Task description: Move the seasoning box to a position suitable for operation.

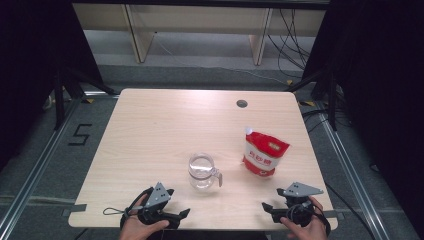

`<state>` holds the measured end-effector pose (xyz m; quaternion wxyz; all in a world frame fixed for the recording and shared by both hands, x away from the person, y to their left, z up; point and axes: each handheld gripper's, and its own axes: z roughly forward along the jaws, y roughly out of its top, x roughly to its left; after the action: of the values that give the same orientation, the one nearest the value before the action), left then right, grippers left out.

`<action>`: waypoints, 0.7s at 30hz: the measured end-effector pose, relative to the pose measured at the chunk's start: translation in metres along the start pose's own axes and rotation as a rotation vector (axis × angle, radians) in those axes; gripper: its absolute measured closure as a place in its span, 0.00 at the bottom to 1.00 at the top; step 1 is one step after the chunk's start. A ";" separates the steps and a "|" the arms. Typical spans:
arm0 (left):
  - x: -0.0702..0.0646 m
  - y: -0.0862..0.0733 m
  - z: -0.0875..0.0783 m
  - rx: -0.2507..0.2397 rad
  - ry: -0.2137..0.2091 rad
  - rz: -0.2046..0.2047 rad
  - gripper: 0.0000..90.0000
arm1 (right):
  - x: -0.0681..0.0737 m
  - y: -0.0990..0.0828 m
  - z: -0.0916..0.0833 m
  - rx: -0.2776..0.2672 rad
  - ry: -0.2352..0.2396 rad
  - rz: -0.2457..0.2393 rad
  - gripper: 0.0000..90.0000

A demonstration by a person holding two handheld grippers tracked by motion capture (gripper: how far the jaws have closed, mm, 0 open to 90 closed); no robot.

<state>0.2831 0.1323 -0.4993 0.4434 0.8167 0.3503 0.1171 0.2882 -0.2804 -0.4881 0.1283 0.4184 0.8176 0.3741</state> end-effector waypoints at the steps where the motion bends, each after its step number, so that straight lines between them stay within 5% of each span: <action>1: 0.000 0.000 -0.001 0.006 0.003 0.003 0.18 | -0.001 0.000 0.000 -0.001 -0.001 -0.009 0.27; 3: 0.001 0.000 -0.001 0.016 0.001 0.020 0.18 | -0.005 0.001 0.001 -0.017 -0.002 -0.052 0.27; 14: 0.001 0.003 -0.003 0.022 -0.003 0.036 0.19 | -0.002 0.001 -0.001 -0.007 -0.013 -0.033 0.27; 21: -0.006 0.011 -0.004 -0.031 -0.015 0.015 0.26 | 0.000 0.001 0.001 0.003 -0.012 -0.022 0.27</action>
<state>0.2819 0.1268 -0.4876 0.4576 0.8132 0.3391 0.1198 0.2892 -0.2798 -0.4881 0.1366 0.4118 0.8219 0.3690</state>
